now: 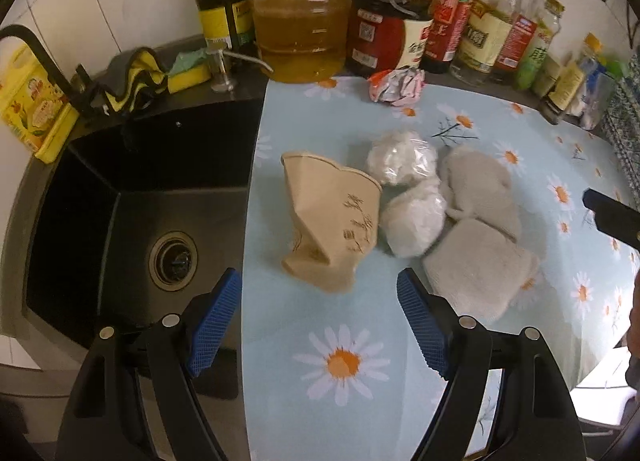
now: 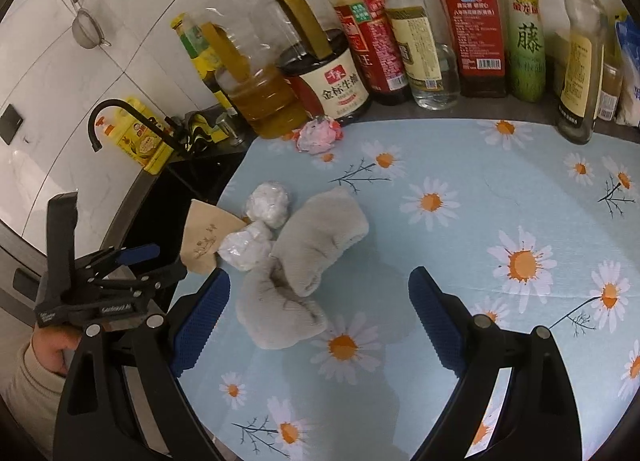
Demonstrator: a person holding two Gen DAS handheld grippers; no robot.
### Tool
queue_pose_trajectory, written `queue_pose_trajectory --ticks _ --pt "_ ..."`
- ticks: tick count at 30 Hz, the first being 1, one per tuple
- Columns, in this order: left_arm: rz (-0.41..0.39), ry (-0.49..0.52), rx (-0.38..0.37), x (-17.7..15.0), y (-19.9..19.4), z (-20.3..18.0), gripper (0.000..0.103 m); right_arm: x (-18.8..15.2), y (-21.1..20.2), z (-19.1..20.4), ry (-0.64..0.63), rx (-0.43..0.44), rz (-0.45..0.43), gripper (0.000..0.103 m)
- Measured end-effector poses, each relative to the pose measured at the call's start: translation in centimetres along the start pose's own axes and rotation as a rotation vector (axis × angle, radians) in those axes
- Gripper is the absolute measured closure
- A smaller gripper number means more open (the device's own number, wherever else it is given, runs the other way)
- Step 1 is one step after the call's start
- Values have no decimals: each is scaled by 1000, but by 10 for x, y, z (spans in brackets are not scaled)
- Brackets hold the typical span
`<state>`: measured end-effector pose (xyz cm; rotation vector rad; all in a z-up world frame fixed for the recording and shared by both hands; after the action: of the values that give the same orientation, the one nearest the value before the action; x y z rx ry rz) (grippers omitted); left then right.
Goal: Collect trash
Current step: 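Grasp the brown paper cup with the left tool while the right tool grasps a grey cloth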
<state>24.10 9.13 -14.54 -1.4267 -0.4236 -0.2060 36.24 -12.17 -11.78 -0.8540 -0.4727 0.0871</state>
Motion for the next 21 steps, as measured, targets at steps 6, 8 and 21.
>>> queue_pose_trajectory --ticks 6,8,21 --pt "38 17 0 7 25 3 27 -1 7 -14 31 2 16 13" --pt "49 21 -17 9 29 0 27 -3 7 -17 42 3 18 13" --pt "29 101 -24 24 40 -9 53 -16 12 -42 101 -16 44 13"
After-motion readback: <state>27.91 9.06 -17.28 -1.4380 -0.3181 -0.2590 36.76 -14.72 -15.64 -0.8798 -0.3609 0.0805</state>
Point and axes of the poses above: each gripper's, at about its wrist camera, not at the fingertips, and y roughly the way its jaws point, z to its left, x to its top, the point moved 5 cm from there along y, roughly the way its jaws point, and after that the axes turned 13 degrees about y, right-handed, at the moved point
